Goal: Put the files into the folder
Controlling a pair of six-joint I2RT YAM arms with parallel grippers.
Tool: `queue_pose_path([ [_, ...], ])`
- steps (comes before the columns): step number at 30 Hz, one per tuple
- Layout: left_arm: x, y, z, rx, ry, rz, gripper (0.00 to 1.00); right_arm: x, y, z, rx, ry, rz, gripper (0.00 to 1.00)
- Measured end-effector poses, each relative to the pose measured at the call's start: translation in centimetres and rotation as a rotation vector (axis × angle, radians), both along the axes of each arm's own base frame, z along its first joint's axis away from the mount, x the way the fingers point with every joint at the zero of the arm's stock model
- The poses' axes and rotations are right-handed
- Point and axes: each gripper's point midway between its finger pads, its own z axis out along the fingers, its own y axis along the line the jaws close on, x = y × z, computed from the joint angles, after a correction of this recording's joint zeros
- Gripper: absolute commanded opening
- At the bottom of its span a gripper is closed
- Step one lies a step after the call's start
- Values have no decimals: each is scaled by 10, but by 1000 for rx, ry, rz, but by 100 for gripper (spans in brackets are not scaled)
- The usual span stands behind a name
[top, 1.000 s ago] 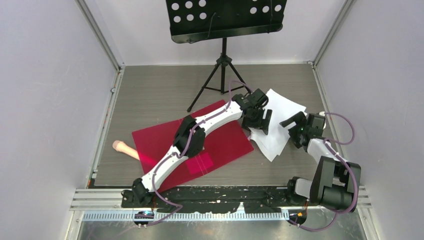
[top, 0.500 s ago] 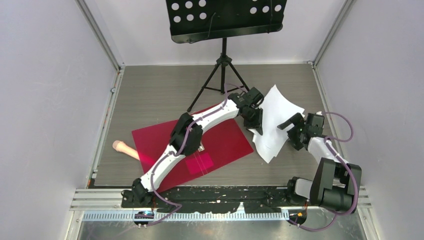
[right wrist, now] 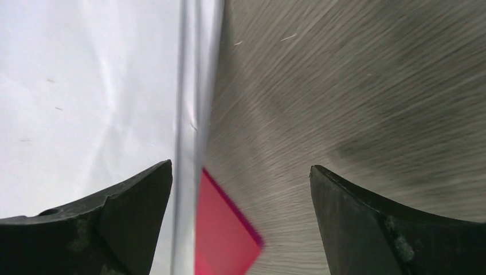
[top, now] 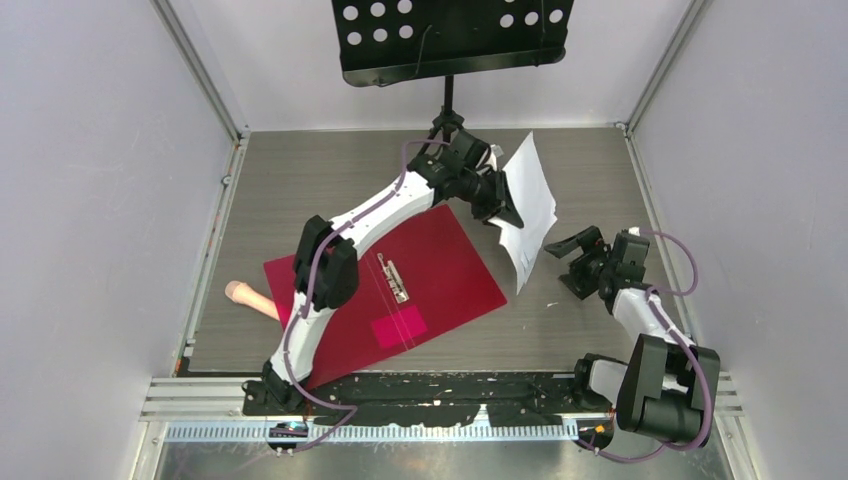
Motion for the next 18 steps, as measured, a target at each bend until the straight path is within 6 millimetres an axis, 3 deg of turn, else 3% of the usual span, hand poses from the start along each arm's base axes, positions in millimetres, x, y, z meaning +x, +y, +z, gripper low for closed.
queue_pose_path([
  [4, -13, 0, -1, -33, 67, -13, 20, 5, 13, 5, 109, -67, -14, 95],
  [10, -25, 8, -28, -27, 196, 15, 19, 8, 27, 17, 242, -155, -61, 96],
  [13, -23, 15, -33, -32, 237, 48, 19, 5, 37, 21, 269, -166, -52, 95],
  [18, -13, 23, -23, -68, 266, 105, 19, -2, 43, 20, 258, -135, -71, 95],
])
